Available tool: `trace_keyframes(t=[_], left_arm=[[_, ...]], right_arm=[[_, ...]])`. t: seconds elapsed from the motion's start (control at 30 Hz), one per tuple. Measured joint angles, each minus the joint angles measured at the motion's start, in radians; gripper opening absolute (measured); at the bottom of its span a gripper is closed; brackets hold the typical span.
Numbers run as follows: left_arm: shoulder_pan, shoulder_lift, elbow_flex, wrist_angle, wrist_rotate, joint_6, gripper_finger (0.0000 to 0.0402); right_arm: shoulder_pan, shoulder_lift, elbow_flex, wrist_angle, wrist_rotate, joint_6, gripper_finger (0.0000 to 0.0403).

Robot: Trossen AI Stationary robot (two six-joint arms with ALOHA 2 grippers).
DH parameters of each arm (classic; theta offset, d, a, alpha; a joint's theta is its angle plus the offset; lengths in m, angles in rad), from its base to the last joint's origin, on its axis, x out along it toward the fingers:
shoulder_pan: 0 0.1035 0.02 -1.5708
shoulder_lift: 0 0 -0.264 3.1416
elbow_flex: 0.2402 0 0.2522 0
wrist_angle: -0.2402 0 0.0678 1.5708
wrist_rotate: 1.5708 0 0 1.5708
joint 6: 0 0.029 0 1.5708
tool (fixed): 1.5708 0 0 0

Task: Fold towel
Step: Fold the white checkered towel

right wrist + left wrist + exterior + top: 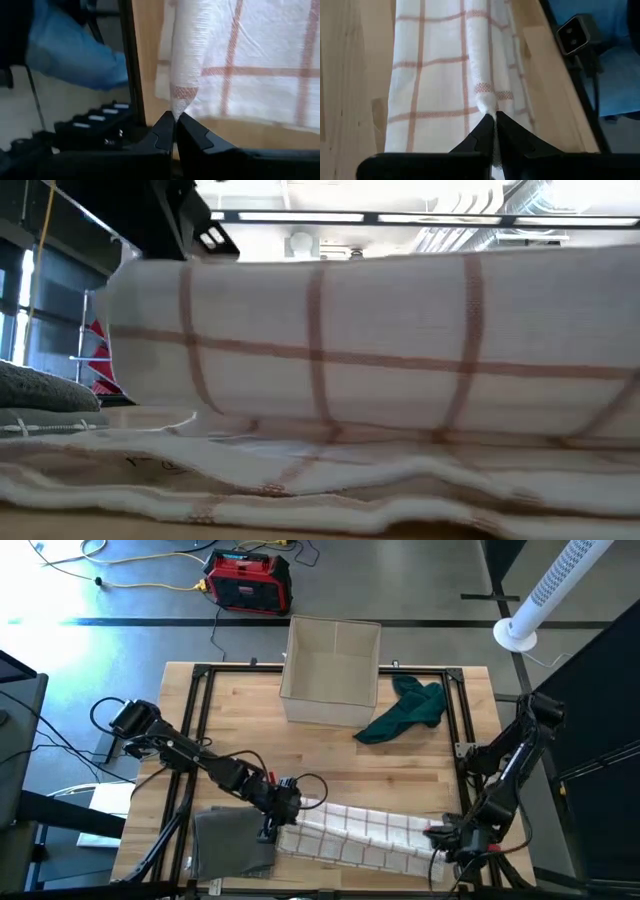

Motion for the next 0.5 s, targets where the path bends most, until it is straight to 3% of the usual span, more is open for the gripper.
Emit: trace_keyframes(t=[0.2, 0.4, 0.5], left_arm=[[0.002, 0.043, 0.000, 0.000, 0.067, -0.015, 0.0015], [0.002, 0.059, 0.000, -0.005, 0.124, -0.087, 0.0055], [0.002, 0.060, 0.000, -0.005, 0.127, -0.118, 0.0082]], right_arm=[[0.000, 0.062, 0.000, 0.022, -0.021, 0.049, 0.0000], [0.000, 0.071, 0.000, 0.032, -0.038, 0.105, 0.0008], [0.000, 0.071, 0.000, 0.034, -0.042, 0.138, 0.0035]])
